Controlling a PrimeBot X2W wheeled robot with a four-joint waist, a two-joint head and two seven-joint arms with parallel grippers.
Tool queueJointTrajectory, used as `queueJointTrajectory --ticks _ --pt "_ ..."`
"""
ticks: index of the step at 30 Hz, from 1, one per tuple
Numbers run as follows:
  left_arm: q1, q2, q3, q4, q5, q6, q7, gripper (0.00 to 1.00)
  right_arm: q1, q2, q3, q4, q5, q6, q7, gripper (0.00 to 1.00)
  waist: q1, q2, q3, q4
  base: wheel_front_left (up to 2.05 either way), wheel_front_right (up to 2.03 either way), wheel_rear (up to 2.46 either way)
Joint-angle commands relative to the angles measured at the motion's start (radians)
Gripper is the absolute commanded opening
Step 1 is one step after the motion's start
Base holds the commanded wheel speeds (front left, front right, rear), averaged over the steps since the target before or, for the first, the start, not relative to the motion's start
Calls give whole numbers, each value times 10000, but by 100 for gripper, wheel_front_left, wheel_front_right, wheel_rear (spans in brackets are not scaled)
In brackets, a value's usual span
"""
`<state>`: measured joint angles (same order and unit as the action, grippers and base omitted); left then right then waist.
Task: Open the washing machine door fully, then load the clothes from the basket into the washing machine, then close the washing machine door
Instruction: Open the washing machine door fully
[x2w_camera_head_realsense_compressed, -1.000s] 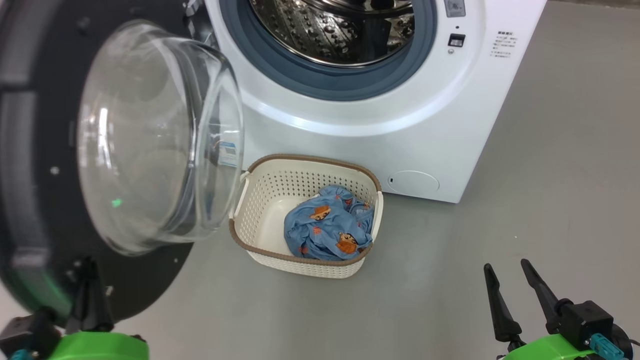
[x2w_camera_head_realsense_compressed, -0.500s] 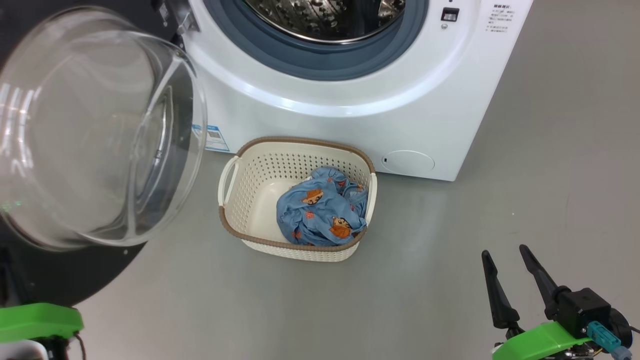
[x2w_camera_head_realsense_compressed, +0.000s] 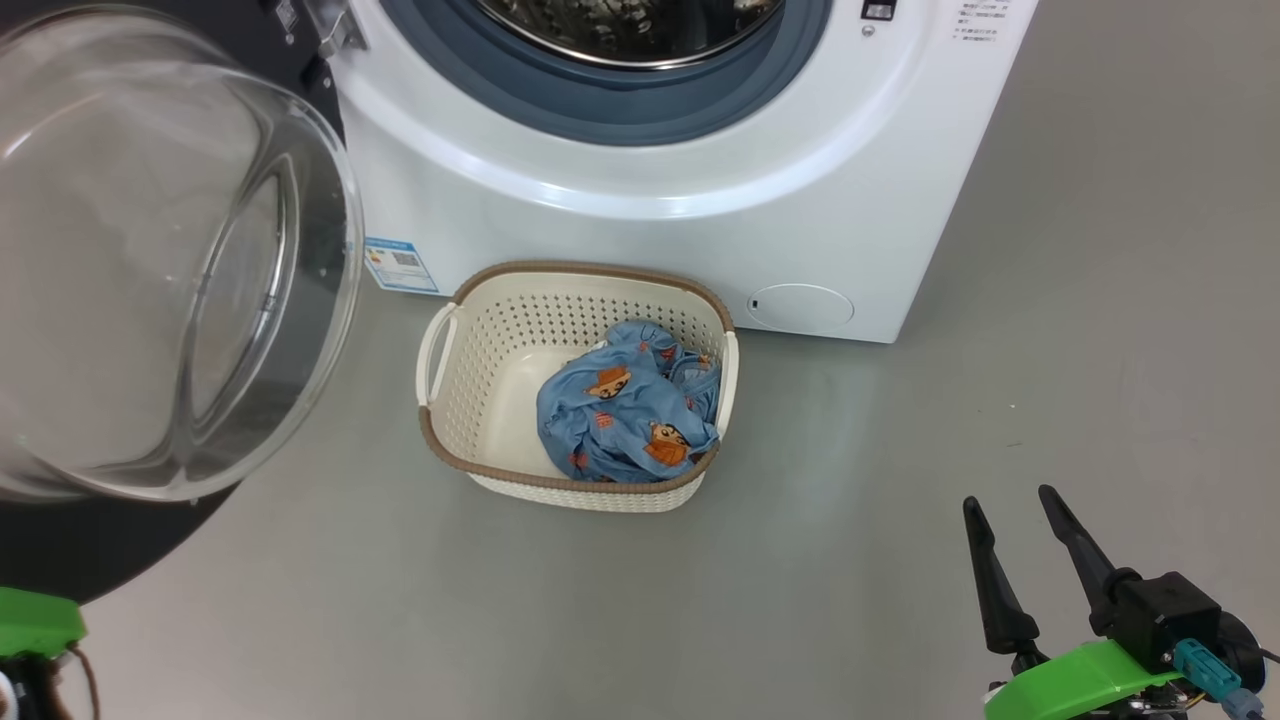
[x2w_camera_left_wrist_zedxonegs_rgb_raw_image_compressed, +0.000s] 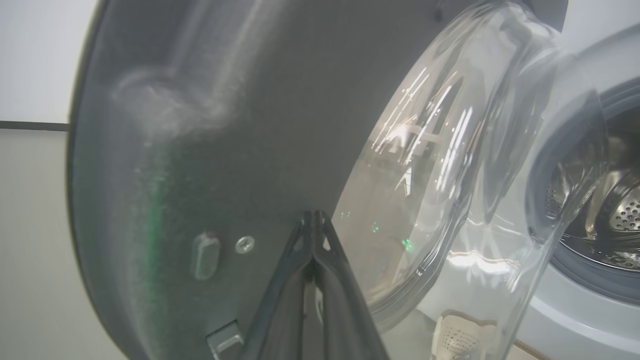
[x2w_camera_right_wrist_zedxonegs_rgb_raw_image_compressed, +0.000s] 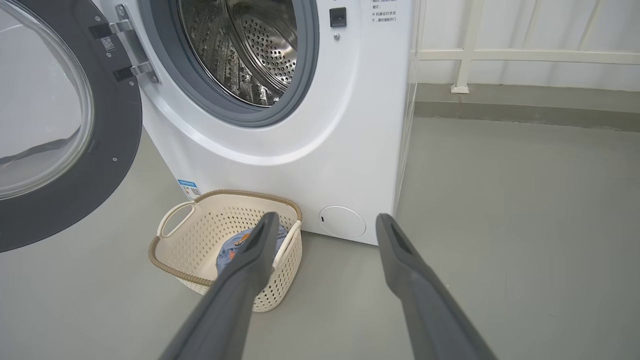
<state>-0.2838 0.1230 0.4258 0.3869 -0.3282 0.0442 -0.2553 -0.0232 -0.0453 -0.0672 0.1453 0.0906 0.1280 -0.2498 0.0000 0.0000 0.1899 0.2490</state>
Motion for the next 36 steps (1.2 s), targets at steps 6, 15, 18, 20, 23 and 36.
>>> queueJointTrajectory --ticks 6,15,18,20,23,36 --pt "-450 633 823 73 485 -207 -64 0 -334 -49 315 -155 -51 27 -120 100 0 0 -65 -135 0 0 0" --pt "-544 579 1111 153 1002 -484 -64 0 -246 -49 290 -99 27 27 -120 100 0 0 -211 -172 0 0 0" --pt "-488 443 1189 35 1111 -547 -64 0 -244 -49 289 -98 53 27 -120 100 0 0 -230 -195 0 0 0" --pt "-410 317 1228 -92 1182 -602 -64 0 -243 -49 283 -107 72 27 -120 100 0 0 -245 -209 0 0 0" --pt "-314 175 1217 -259 1265 -700 -64 0 -229 -49 261 -116 102 27 -120 100 0 0 -273 -213 0 0 0" --pt "569 -658 407 -1855 1495 -1258 -64 0 -163 -49 272 -94 268 27 -120 100 0 0 -560 -299 0 0 0"
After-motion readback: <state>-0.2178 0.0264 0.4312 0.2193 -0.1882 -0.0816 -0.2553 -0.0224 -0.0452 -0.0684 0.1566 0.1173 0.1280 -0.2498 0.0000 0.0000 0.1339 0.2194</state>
